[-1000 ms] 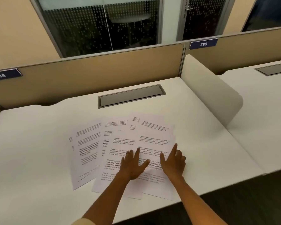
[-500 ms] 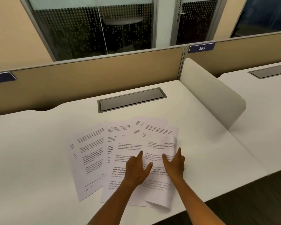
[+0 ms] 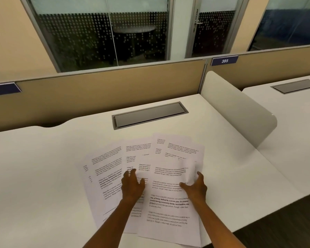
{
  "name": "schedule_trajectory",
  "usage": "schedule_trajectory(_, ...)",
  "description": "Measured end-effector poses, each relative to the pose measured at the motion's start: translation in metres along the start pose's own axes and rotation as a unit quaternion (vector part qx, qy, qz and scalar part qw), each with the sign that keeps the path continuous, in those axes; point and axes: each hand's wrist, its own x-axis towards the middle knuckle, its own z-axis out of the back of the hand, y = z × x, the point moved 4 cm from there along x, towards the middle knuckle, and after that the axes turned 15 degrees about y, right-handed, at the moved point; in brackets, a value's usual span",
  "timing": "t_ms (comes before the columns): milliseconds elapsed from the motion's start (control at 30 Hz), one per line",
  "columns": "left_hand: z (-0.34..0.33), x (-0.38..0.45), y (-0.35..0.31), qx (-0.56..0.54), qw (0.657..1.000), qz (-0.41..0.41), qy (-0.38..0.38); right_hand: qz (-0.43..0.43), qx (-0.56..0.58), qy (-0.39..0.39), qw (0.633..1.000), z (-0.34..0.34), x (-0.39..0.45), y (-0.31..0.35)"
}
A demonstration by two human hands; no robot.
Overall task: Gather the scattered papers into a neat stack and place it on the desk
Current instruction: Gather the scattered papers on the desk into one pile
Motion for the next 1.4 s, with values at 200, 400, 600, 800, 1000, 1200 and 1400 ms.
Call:
schedule_trajectory(200, 0.003, -0.001, 0.004, -0.058, 0.998, -0.019, -0.004, -0.021, -0.026, -0.018, 0.999, -0.019, -0.007, 0.007)
schedule_trajectory(400, 0.007, 0.001, 0.005, -0.122, 0.992, -0.035, -0.008, -0.018, -0.07, -0.033, 0.997, -0.039, -0.018, 0.014)
schedule_trajectory(600, 0.019, 0.005, 0.011, -0.202, 0.979, -0.015, -0.014, -0.022, -0.065, -0.035, 0.997, -0.049, -0.02, 0.02)
schedule_trajectory(800, 0.02, 0.008, 0.021, -0.271, 0.962, -0.016, 0.035, -0.047, -0.017, -0.025, 0.998, -0.055, -0.024, 0.02)
schedule_trajectory(1000, 0.014, 0.006, 0.025, -0.294, 0.951, -0.006, 0.093, -0.045, -0.01, -0.019, 0.999, -0.066, -0.034, 0.018)
schedule_trajectory(1200, 0.004, 0.0, 0.014, -0.078, 0.995, -0.003, 0.064, -0.047, -0.007, 0.001, 0.999, -0.07, -0.04, 0.018)
schedule_trajectory(1400, 0.005, -0.004, 0.004, -0.058, 0.996, 0.049, 0.039, -0.052, -0.01, 0.008, 0.999, -0.072, -0.038, 0.021)
